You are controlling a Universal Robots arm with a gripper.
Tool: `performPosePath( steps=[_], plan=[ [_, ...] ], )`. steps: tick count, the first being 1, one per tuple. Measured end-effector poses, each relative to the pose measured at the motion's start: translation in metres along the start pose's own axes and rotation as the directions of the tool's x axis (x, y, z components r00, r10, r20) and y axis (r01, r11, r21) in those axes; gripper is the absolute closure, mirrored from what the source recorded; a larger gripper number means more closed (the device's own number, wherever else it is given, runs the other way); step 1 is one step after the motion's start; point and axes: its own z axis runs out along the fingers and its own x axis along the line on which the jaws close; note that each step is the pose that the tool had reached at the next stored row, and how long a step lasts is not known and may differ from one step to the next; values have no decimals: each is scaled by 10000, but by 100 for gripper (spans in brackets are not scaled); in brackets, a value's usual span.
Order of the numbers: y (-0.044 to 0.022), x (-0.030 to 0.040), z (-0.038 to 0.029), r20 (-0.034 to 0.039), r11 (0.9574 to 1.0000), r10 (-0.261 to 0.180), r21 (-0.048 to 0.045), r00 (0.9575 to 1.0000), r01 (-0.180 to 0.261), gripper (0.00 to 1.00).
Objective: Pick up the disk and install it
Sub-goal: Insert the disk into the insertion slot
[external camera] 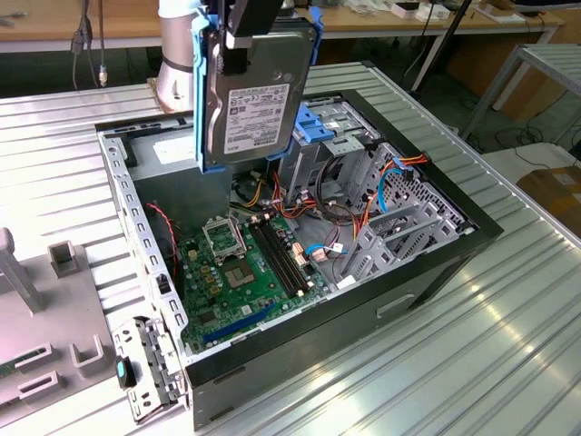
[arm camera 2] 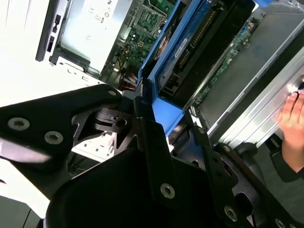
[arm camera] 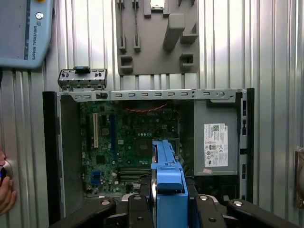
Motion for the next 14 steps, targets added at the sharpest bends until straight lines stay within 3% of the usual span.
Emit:
performPosePath(
  steps=[5, 6, 10, 14],
  plan=[
    [-141, 0, 7, -28, 10000, 0, 1, 10000, 0, 63],
    [-220, -1, 11, -44, 10000, -1, 1, 10000, 1, 63],
    [-378, 2, 19, -71, 10000, -2, 2, 10000, 2, 63],
    [-446, 44, 21, -85, 10000, -1, 2, 10000, 1, 63]
  ],
)
